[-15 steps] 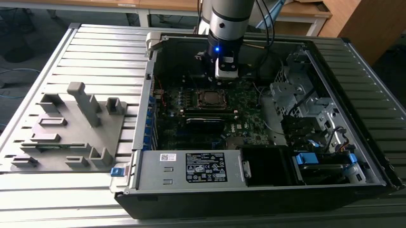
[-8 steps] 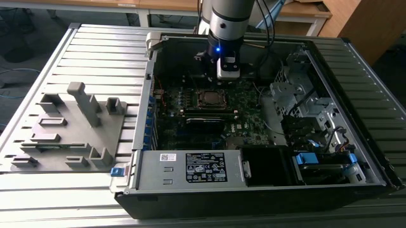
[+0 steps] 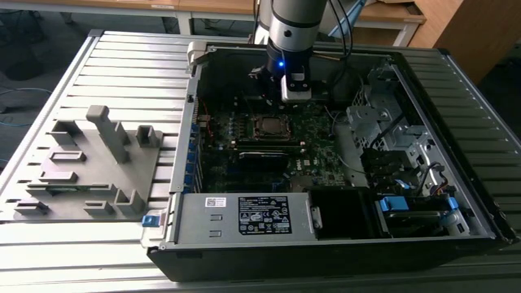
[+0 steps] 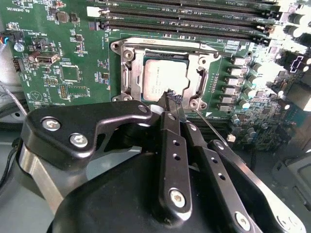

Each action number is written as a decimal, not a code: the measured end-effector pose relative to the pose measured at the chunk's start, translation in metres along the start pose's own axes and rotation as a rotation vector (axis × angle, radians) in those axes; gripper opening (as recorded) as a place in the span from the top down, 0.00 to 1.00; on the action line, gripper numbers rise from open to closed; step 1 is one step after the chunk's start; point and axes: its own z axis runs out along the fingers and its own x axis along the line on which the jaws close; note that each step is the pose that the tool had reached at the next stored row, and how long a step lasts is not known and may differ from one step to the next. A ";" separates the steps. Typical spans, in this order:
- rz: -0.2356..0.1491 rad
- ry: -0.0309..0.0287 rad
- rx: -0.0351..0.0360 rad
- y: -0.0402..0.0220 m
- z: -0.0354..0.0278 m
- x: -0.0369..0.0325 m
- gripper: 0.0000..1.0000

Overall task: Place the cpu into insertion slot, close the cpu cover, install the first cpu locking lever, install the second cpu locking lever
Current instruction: 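Close the cpu cover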

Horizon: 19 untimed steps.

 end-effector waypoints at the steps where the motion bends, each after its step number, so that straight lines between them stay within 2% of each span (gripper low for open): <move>1: 0.000 0.0000 0.0000 0.0000 0.0000 0.0000 0.89; 9: -0.004 0.0002 0.0002 0.0000 0.0000 0.0000 0.89; 16: -0.071 0.0031 0.0028 0.0000 0.0001 0.0000 0.89; 19: -0.078 0.0034 0.0031 0.0000 0.0001 0.0000 0.89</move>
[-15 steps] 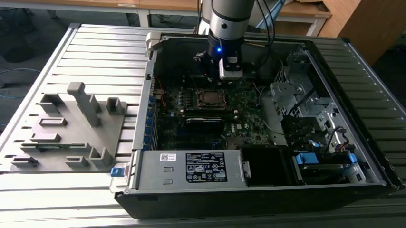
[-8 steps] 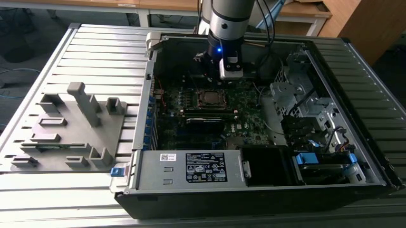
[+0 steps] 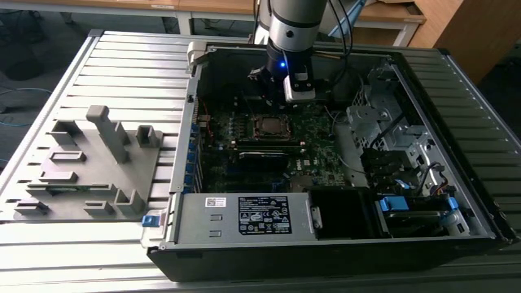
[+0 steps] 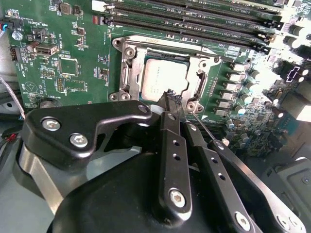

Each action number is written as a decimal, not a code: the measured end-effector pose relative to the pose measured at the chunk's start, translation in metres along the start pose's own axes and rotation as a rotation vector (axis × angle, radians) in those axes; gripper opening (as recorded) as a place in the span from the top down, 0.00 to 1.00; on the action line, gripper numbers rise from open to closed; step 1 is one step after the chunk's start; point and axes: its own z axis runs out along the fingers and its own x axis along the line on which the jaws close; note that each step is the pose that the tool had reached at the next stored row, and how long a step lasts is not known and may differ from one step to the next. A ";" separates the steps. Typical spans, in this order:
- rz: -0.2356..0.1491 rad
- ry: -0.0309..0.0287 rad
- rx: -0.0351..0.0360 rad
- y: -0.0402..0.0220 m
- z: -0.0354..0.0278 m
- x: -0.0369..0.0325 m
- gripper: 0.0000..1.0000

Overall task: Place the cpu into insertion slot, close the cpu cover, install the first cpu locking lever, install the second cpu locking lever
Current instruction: 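Close the cpu cover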

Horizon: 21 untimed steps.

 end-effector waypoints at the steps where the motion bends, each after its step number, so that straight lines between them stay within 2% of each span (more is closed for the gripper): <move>1: 0.000 0.0001 0.0000 0.0000 0.0000 0.0000 0.89; 7: -0.008 0.0004 0.0005 0.0000 0.0000 0.0000 0.89; 16: -0.148 0.0058 0.0072 0.0000 0.0009 -0.0001 0.89; 19: -0.188 0.0045 0.0083 0.0000 0.0014 -0.0001 0.89; 21: -0.203 0.0010 0.0080 -0.0001 0.0015 -0.0001 0.89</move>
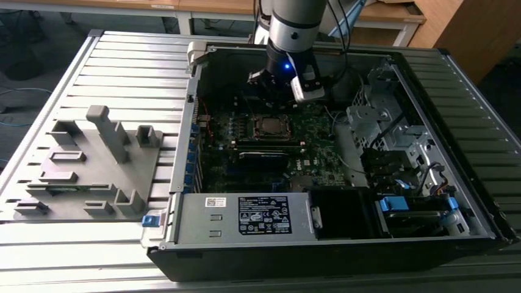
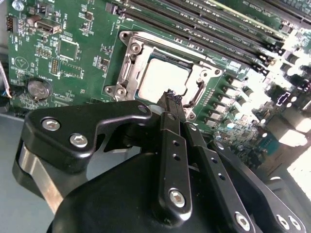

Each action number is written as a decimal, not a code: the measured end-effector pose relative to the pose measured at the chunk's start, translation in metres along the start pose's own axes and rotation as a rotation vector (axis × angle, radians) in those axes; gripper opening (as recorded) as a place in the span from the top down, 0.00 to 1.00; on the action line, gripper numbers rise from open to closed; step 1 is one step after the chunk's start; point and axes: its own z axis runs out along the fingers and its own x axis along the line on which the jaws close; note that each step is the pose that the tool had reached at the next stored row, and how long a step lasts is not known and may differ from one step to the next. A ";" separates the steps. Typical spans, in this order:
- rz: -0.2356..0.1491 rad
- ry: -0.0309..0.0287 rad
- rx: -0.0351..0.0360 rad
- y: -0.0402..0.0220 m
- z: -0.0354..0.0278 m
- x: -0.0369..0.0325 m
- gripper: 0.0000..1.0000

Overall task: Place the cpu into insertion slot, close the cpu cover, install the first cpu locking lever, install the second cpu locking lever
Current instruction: 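Close the cpu cover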

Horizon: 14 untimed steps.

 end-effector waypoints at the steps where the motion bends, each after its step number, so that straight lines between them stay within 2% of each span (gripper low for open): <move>1: -0.002 -0.0032 -0.0005 0.0000 0.0001 0.0001 0.89; 3: -0.008 -0.0146 -0.0022 0.0000 0.0005 0.0002 0.89; 6: -0.018 -0.0382 -0.0053 -0.0001 0.0012 0.0002 0.89; 7: -0.021 -0.0421 -0.0061 0.0000 0.0014 0.0002 0.89; 8: -0.022 -0.0442 -0.0064 0.0000 0.0015 0.0002 0.89; 14: -0.025 -0.0452 -0.0052 -0.0002 0.0028 0.0008 0.89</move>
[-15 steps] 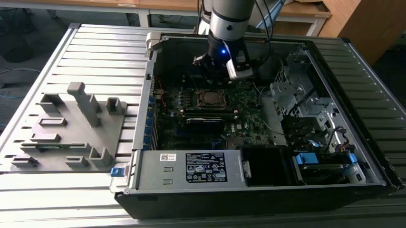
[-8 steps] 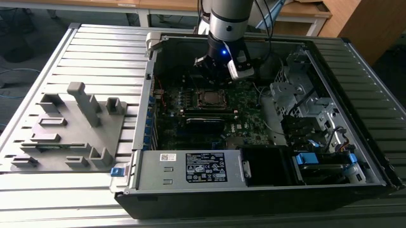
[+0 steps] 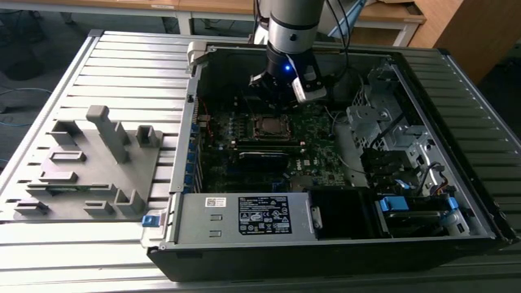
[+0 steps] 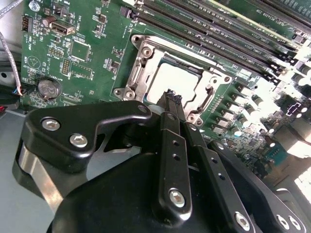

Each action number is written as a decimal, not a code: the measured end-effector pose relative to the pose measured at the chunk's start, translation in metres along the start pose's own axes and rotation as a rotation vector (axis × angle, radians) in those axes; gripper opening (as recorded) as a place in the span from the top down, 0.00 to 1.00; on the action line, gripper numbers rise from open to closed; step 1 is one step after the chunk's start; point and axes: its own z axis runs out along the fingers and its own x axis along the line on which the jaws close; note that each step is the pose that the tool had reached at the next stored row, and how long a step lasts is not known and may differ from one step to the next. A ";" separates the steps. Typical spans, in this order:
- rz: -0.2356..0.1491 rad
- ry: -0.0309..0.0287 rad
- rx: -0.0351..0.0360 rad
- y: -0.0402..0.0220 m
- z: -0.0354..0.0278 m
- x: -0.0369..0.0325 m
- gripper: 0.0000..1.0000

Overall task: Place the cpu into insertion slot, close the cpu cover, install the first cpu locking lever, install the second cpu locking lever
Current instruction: 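Close the cpu cover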

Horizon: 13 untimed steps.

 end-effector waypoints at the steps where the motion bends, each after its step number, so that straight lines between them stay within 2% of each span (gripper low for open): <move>1: -0.001 -0.0004 -0.0001 0.0000 0.0005 0.0002 0.89; 13: -0.002 -0.0024 -0.0002 -0.0006 0.0037 0.0034 0.89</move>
